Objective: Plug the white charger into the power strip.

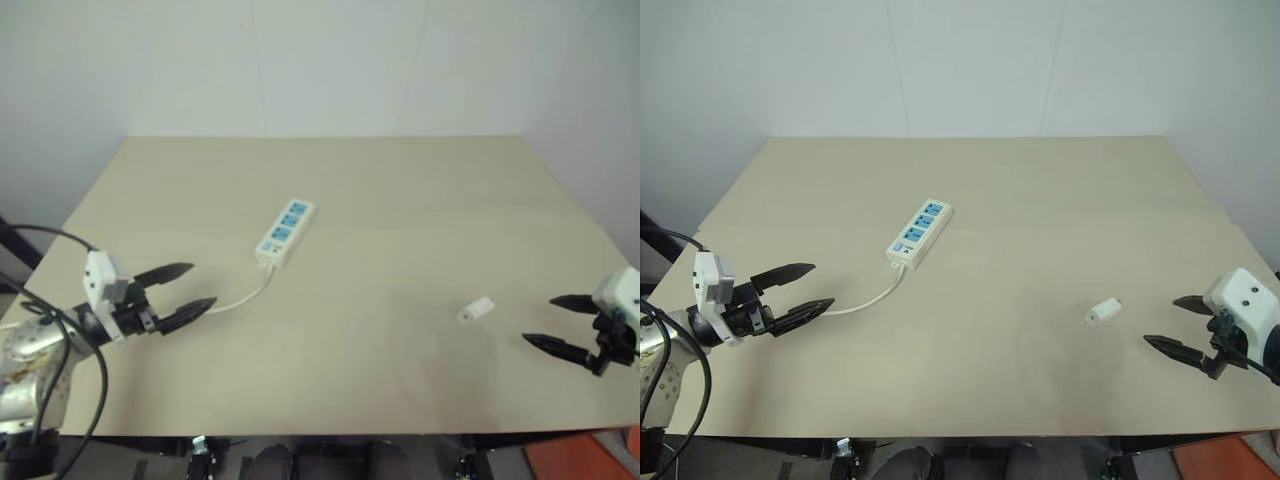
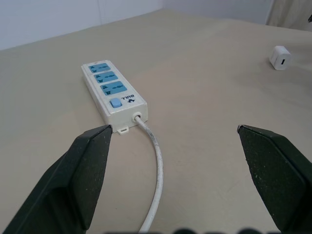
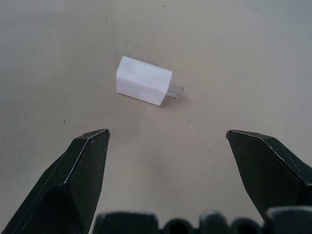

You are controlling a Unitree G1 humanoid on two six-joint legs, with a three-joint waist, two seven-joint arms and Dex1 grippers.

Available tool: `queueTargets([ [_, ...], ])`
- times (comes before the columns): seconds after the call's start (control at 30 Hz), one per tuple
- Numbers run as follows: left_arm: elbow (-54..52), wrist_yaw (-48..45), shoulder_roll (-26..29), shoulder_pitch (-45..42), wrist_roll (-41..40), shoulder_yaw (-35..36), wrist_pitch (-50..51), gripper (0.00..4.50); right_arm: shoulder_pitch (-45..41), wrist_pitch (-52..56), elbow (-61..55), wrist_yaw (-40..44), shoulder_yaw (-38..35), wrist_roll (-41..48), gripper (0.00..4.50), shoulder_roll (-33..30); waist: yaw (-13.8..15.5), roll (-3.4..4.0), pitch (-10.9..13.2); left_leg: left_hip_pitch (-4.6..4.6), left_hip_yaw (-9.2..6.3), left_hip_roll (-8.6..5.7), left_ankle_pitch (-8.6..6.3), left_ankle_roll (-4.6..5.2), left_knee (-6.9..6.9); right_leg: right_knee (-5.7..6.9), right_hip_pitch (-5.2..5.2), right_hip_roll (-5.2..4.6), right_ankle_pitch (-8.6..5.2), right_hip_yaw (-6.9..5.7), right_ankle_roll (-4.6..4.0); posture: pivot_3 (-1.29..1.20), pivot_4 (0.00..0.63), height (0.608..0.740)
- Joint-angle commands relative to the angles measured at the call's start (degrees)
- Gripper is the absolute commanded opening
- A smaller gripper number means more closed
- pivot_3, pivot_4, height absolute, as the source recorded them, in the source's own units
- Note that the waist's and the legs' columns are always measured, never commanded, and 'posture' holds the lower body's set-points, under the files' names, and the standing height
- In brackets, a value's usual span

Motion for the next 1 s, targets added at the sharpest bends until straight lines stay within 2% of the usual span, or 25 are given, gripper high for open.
queueTargets([
  [0.03,-0.42,0.15,-0.02,-0.75,0.09,0.36,-1.04,4.48,-1.11,-1.95,0.10,0.27,-1.55,-0.26,4.50,-1.46,-0.01,0.00,0.00,0.00,0.00,0.00,0.00,0.00,0.00,0.00,0.00,0.00,0.00,0.00,0.00,0.00,0.150,0.740],
  [0.27,-0.11,0.70,-1.28,-0.31,1.11,0.30,-2.57,4.48,-0.93,-2.87,0.55,0.50,-1.11,-1.29,4.50,-1.69,0.00,0.00,0.00,0.00,0.01,0.00,0.00,0.00,0.00,0.00,0.00,0.01,0.00,0.01,0.00,0.00,0.150,0.740],
  [0.43,-0.43,6.78,-3.83,-0.34,4.50,-0.04,-4.06,4.48,-2.55,-1.63,-0.65,-0.68,0.04,-1.03,4.50,-0.82,-0.01,0.00,0.00,0.02,0.02,0.01,0.00,-0.01,0.00,0.01,0.00,0.01,0.01,0.03,-0.01,0.00,0.150,0.740],
  [0.57,3.52,19.07,-10.89,-7.61,11.60,-4.01,-6.29,4.48,-5.63,0.00,-3.10,-4.18,2.66,-0.89,4.50,0.61,0.43,-0.01,-0.01,0.09,0.02,0.02,0.02,-0.04,0.02,-0.01,0.08,0.03,0.08,0.04,-0.03,0.00,0.150,0.740],
  [0.7,8.78,25.98,-18.51,-13.86,16.59,-7.70,-11.59,4.48,-9.16,3.59,-8.95,-8.32,4.88,0.61,4.50,2.88,0.56,-0.08,-0.04,-0.01,0.00,-0.03,0.09,-0.16,0.10,-0.04,0.07,0.03,0.20,0.02,-0.01,0.00,0.150,0.740],
  [0.8,13.59,32.40,-22.16,-16.93,21.49,-9.95,-14.04,4.48,-12.73,7.24,-14.44,-12.58,7.28,1.82,4.50,5.17,0.19,-0.09,-0.05,-0.10,0.03,-0.04,0.23,-0.40,0.10,-0.07,-0.05,0.05,0.20,0.05,-0.01,0.00,0.150,0.740],
  [1.0,22.95,39.03,-27.71,-22.57,26.66,-13.72,-18.10,4.48,-16.86,14.39,-24.93,-20.80,12.79,3.98,4.50,10.81,0.40,-0.11,-0.06,-0.12,0.08,-0.04,0.21,-0.37,0.10,-0.08,-0.09,0.13,0.21,0.12,-0.02,0.00,0.150,0.740],
])
